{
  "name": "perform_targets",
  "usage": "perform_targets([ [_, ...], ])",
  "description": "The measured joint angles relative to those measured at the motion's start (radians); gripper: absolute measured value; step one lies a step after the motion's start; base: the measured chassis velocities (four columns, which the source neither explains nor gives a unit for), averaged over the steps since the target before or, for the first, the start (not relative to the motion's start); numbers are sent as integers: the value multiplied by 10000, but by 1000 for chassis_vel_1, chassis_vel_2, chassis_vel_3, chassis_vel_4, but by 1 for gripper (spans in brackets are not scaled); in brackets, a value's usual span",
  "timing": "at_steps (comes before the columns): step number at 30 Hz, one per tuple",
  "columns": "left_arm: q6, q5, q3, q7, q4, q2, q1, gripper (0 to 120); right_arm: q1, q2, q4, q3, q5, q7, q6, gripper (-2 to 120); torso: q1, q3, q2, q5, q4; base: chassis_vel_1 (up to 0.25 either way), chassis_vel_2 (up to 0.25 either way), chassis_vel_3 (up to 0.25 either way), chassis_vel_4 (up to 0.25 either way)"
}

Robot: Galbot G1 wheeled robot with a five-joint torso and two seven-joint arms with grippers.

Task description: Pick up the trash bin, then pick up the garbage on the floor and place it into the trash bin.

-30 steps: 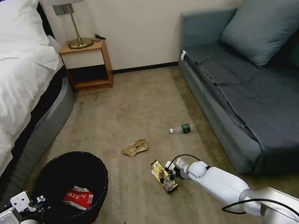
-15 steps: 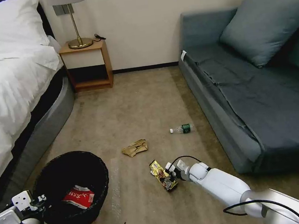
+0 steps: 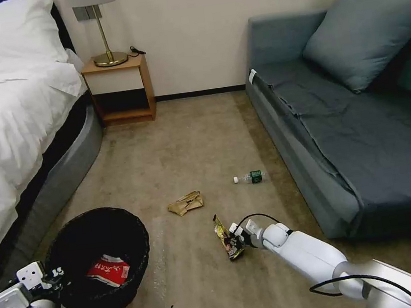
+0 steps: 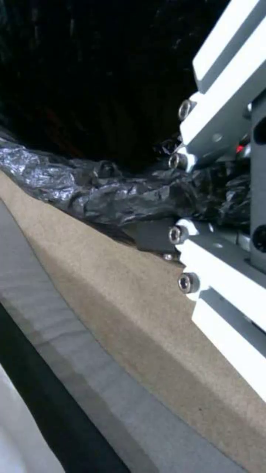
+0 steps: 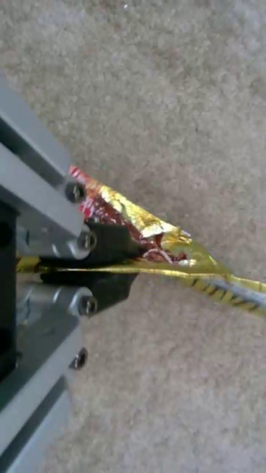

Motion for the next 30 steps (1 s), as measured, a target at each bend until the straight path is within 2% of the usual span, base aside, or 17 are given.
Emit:
perform_targets([
  [6, 1, 0, 2, -3, 7, 14, -5, 4, -26, -245, 455, 177, 301, -55, 215, 0, 0, 0, 0, 3, 1, 0, 0, 0, 0],
  [8, 5, -2, 4, -6, 21, 30, -5, 4, -24, -568, 1201, 291, 699, -1, 224, 0, 0, 0, 0, 2, 1, 0, 0, 0, 0],
  [10, 13, -7, 3, -3, 49, 65, -25, 4, 45, -1376, 2797, 485, 1341, 117, 0, 0, 0, 0, 0, 7, 4, 0, 0, 0, 0],
  [11, 13, -7, 3, -3, 49, 65, -25, 4, 45, -1376, 2797, 485, 1341, 117, 0, 0, 0, 0, 0, 7, 4, 0, 0, 0, 0],
  [13, 26, -9, 1, -23, 68, 94, -67, 4, 156, -2371, 5124, 734, 2100, 428, -530, 0, 0, 0, 1, -8, -5, 0, 0, 0, 0],
  [14, 26, -9, 1, -23, 68, 94, -67, 4, 156, -2371, 5124, 734, 2100, 428, -530, 0, 0, 0, 1, -8, -5, 0, 0, 0, 0],
  [17, 45, -18, 107, -21, 122, 89, -154, 3, 255, -3104, 8626, 871, 3484, 1288, -1602, 0, 0, 0, 1, -1, -3, 0, 0, 0, 0],
  [18, 49, -7, 154, -36, 136, 69, -172, 3, 315, -3112, 9433, 831, 3921, 1674, -1868, 0, 0, -1, 1, -1, 0, 0, 0, 0, 0],
  [19, 49, -7, 154, -36, 136, 69, -172, 3, 315, -3112, 9433, 831, 3921, 1674, -1868, 0, 0, -1, 1, -1, 0, 0, 0, 0, 0],
  [22, 58, 48, 297, -75, 105, -12, -191, 3, 554, -2718, 11014, 262, 5121, 3052, -2477, 0, 0, -1, 1, 0, 5, 0, 0, 0, 0],
  [26, 76, 65, 366, -80, -25, -54, -153, 3, 764, -2178, 11572, -504, 5571, 3800, -2655, 0, 0, 0, 1, 1, 2, 0, 0, 0, 0],
  [28, 94, 67, 373, -90, -168, -92, -99, 3, 1099, -1319, 11751, -1386, 5957, 4378, -2906, 0, 0, -1, 1, -2, 1, 0, 0, 0, 0],
  [30, 99, 65, 370, -95, -199, -101, -90, 3, 1168, -1120, 11730, -1556, 5988, 4439, -2945, 0, 0, -1, 1, -1, 2, 0, 0, 0, 0],
])
